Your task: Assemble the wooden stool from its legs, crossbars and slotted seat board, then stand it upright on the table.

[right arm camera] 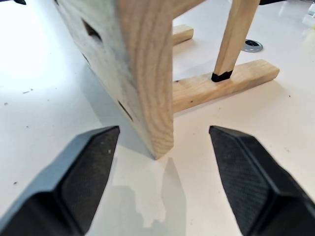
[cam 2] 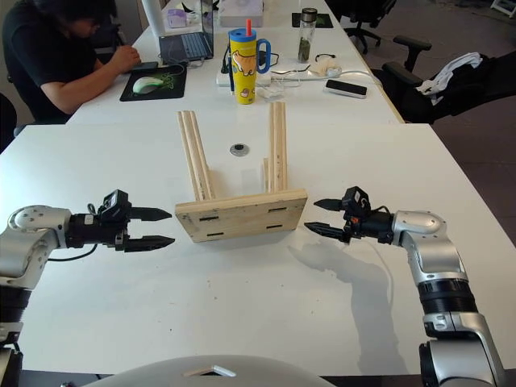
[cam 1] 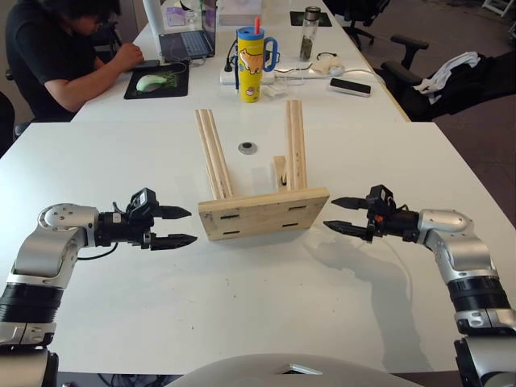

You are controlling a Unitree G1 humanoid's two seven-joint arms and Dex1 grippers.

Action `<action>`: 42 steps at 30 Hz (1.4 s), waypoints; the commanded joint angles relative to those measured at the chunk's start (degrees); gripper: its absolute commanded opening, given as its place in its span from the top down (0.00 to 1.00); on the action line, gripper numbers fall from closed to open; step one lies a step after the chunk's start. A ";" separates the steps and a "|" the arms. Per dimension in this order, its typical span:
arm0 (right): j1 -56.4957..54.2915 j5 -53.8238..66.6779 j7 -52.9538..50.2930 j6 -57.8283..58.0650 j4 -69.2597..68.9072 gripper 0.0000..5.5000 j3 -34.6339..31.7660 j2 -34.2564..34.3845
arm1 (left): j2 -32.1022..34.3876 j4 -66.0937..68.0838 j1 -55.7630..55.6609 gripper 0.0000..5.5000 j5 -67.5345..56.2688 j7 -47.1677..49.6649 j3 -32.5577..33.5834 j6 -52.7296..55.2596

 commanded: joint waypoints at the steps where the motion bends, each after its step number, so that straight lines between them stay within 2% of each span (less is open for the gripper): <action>1: -3.71 -0.39 3.60 -0.50 1.68 0.39 1.50 0.05 | -1.91 2.79 -4.96 0.36 2.26 -0.62 -2.70 -2.35; 8: -7.96 -1.63 6.77 0.99 1.61 0.39 5.41 1.30 | -3.20 6.53 -7.83 0.36 4.86 -2.00 -5.63 -4.26; 11: -8.29 -2.09 6.80 -0.03 2.35 0.44 6.03 1.76 | -3.46 9.82 -9.31 0.43 6.35 -2.65 -6.36 -5.95; 18: -7.67 -1.43 7.20 -0.61 2.18 0.65 5.42 2.40 | -4.40 13.14 -9.69 0.64 5.63 -3.23 -5.43 -5.64; 21: -7.51 -1.11 8.43 -1.06 2.17 0.70 5.39 2.30 | -4.16 11.43 -8.87 0.72 4.77 -4.32 -5.56 -4.20; 24: -7.60 1.13 10.78 2.56 -0.35 0.71 5.02 1.57 | -2.60 8.78 -9.03 0.73 2.71 -6.07 -4.60 -0.51; 27: -7.94 6.59 11.13 15.05 -10.08 0.71 3.98 -0.87 | 0.77 2.00 -10.24 0.73 -4.78 -8.90 -1.20 10.49; 29: -7.94 9.31 10.10 26.76 -20.94 0.72 4.82 -5.33 | 4.15 -4.50 -10.57 0.73 -11.99 -10.39 1.98 20.60; 32: -13.03 23.75 6.52 49.70 -34.19 0.72 0.36 -9.73 | 8.80 -14.38 -11.67 0.73 -26.82 -9.43 8.82 37.82; 34: -18.08 35.82 6.29 63.60 -37.22 0.72 -4.19 -12.39 | 10.74 -15.01 -16.17 0.73 -36.60 -8.66 12.86 49.77; 36: -24.31 43.07 7.34 74.21 -35.41 0.72 -7.06 -13.71 | 12.15 -12.51 -22.67 0.74 -40.91 -8.85 13.78 58.87; 38: -32.66 47.31 8.92 81.68 -27.39 0.72 -7.55 -14.25 | 12.40 -7.31 -30.42 0.74 -40.74 -9.91 12.00 65.52; 42: -41.27 51.78 11.66 83.59 -11.18 0.73 0.75 -15.99 | 11.52 5.01 -39.45 0.74 -35.83 -11.28 6.00 70.27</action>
